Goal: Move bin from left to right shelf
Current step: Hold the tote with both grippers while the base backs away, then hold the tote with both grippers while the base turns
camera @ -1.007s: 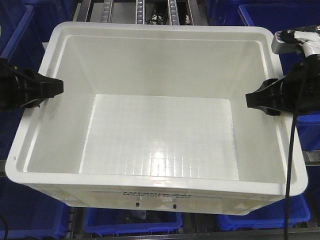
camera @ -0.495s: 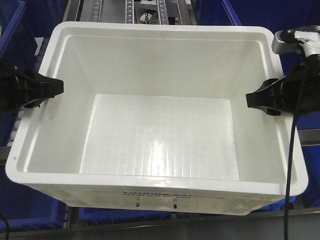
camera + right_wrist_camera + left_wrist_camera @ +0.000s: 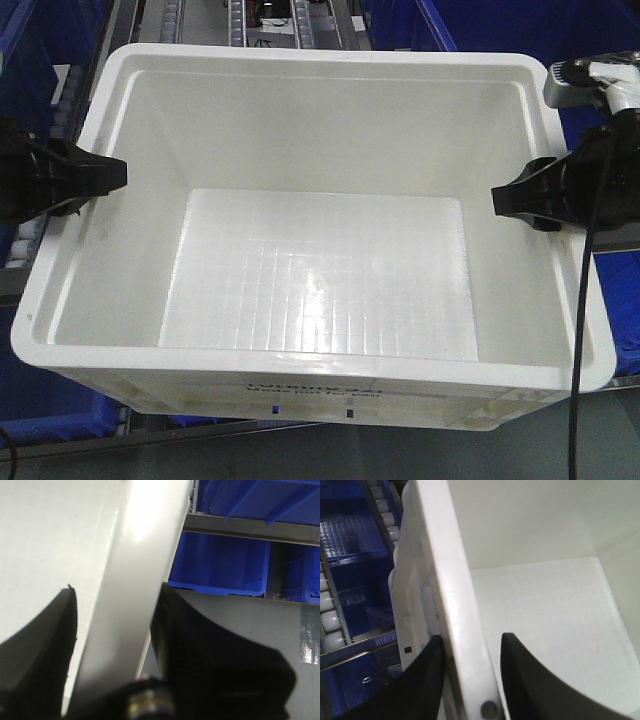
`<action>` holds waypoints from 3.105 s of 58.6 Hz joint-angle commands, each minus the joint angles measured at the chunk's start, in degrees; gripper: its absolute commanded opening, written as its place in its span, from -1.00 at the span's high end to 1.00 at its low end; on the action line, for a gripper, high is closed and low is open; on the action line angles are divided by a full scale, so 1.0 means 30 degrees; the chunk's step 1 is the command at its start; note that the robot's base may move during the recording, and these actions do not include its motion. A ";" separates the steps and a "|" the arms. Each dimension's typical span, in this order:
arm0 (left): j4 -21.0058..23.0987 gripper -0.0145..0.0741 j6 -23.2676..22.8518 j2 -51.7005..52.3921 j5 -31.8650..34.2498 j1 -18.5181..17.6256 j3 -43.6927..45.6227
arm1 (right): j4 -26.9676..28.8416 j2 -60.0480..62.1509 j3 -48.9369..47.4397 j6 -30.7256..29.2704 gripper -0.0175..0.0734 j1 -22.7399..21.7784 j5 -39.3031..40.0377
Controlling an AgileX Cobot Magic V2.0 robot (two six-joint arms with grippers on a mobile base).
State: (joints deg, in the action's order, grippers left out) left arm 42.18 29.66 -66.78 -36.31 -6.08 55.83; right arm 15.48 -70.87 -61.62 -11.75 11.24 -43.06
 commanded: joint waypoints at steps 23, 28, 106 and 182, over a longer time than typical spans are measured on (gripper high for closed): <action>0.2993 0.69 0.0383 0.0535 -0.0493 -0.0653 0.0863 | 0.2577 0.0597 -0.0986 -0.0287 0.62 0.0434 0.1986; 0.2993 0.69 0.0383 0.0535 -0.0493 -0.0653 0.0863 | 0.2577 0.0597 -0.0986 -0.0287 0.62 0.0434 0.1986; 0.2993 0.69 0.0383 0.0535 -0.0493 -0.0653 0.0863 | 0.2577 0.0597 -0.0986 -0.0287 0.62 0.0434 0.1986; 0.2993 0.69 0.0383 0.0535 -0.0493 -0.0653 0.0863 | 0.2595 0.0597 -0.0986 -0.0289 0.62 0.0434 0.1986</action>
State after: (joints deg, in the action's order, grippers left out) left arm 42.18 29.66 -66.78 -36.31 -6.08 55.83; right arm 15.48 -70.87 -61.62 -11.75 11.24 -43.06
